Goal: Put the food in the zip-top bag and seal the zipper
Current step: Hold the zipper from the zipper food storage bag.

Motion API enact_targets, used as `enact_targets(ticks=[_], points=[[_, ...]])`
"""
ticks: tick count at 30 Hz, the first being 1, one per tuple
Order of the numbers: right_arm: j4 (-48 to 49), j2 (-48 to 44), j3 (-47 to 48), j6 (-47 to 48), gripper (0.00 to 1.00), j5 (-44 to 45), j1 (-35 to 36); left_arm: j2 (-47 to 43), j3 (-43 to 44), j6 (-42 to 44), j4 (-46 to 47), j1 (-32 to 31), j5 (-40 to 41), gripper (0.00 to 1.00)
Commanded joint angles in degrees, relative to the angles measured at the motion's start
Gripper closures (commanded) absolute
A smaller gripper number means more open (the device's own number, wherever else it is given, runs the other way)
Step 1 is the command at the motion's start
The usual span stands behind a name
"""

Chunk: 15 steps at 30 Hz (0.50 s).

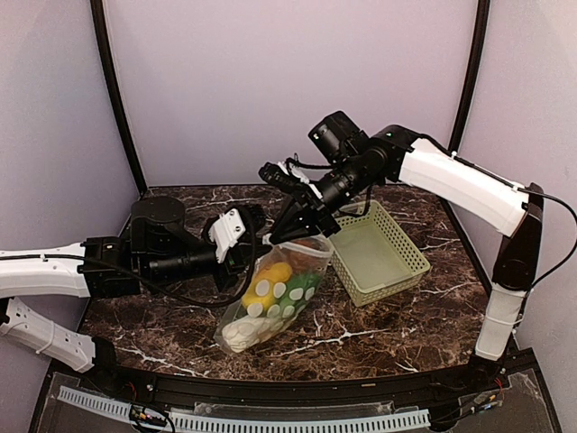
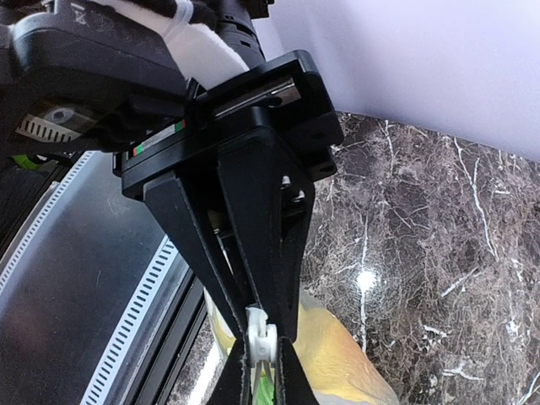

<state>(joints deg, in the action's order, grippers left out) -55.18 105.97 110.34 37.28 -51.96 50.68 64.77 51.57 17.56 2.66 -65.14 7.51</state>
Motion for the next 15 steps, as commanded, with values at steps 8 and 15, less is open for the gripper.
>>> enact_targets(ticks=[8, 15], points=[[1.15, 0.35, 1.47, -0.97, 1.00, 5.12, 1.09, -0.96, -0.79, -1.67, 1.96, 0.19, 6.94, 0.99], [-0.65, 1.31, 1.21, -0.82, 1.00, 8.93, 0.56, -4.06, -3.07, -1.57, 2.80, 0.19, 13.69, 0.99]])
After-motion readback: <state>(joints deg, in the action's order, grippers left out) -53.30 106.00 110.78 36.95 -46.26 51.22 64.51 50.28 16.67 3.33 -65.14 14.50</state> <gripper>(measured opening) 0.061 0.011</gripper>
